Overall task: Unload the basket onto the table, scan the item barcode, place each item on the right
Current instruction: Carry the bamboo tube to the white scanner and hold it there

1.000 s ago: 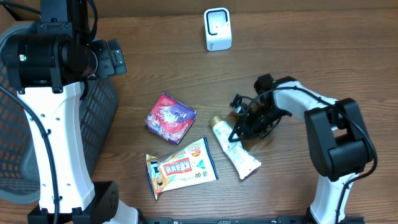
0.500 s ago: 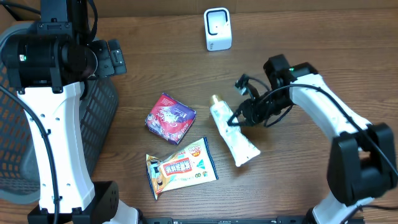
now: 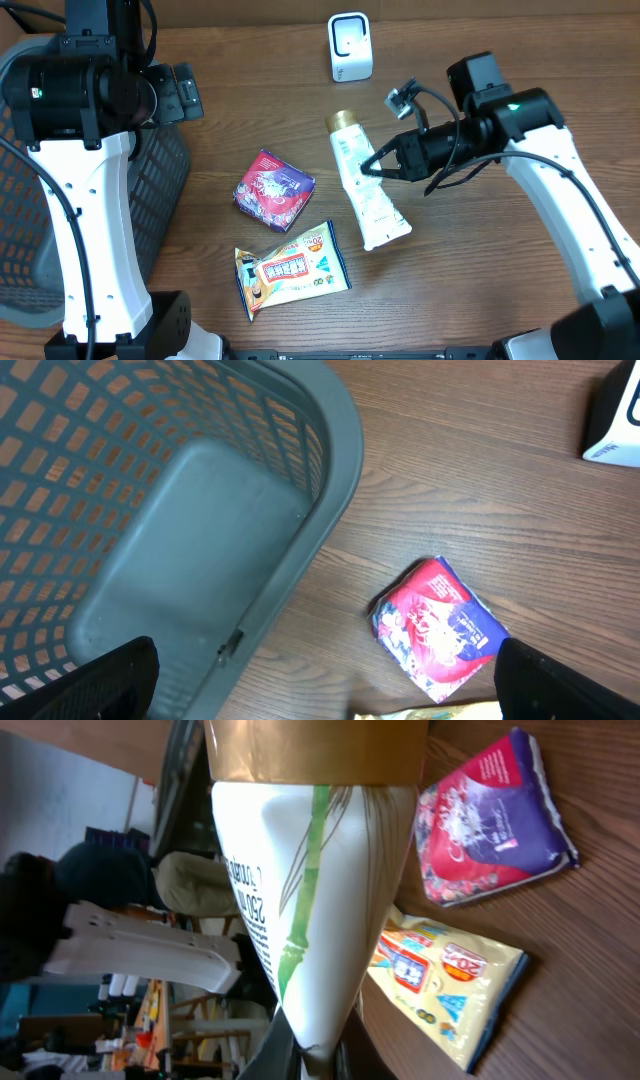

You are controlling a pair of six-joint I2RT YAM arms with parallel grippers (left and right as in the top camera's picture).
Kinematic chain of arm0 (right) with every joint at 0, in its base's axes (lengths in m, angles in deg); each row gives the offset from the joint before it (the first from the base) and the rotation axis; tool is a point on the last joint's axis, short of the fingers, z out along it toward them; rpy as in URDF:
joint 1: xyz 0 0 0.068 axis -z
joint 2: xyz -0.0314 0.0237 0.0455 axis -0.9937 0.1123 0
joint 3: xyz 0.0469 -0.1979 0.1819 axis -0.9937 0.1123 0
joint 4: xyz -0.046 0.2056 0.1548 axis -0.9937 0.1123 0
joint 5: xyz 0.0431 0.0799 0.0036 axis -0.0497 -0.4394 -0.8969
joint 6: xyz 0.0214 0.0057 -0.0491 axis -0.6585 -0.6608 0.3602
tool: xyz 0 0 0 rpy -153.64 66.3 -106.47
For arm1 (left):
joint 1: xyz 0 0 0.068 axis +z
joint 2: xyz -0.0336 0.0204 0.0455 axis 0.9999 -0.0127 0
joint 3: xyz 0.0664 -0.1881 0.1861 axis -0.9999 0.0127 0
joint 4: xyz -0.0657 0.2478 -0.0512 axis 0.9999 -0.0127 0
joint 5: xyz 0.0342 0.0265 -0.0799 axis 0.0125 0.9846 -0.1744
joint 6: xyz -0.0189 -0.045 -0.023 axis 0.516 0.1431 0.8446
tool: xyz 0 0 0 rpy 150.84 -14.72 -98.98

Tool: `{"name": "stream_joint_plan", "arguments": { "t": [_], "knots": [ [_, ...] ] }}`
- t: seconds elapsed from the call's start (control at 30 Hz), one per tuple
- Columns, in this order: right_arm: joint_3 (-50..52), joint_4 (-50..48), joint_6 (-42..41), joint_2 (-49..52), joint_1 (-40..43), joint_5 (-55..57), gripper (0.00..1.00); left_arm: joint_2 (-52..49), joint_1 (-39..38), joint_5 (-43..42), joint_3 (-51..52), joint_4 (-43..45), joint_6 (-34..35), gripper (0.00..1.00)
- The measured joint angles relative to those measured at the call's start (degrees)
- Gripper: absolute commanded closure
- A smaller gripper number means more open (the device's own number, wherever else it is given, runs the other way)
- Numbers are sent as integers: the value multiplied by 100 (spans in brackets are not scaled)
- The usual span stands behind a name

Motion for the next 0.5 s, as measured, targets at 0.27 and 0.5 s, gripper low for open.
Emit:
{"name": "stream_joint_plan", "arguments": {
  "t": [0.27,0.5],
  "knots": [
    [-74,-26,-476,-225,0,-24,96,0,0,0,0,0,0,1],
    [-72,-1322,-584,-229,-238,3036,96,0,0,0,0,0,0,0]
  ]
}}
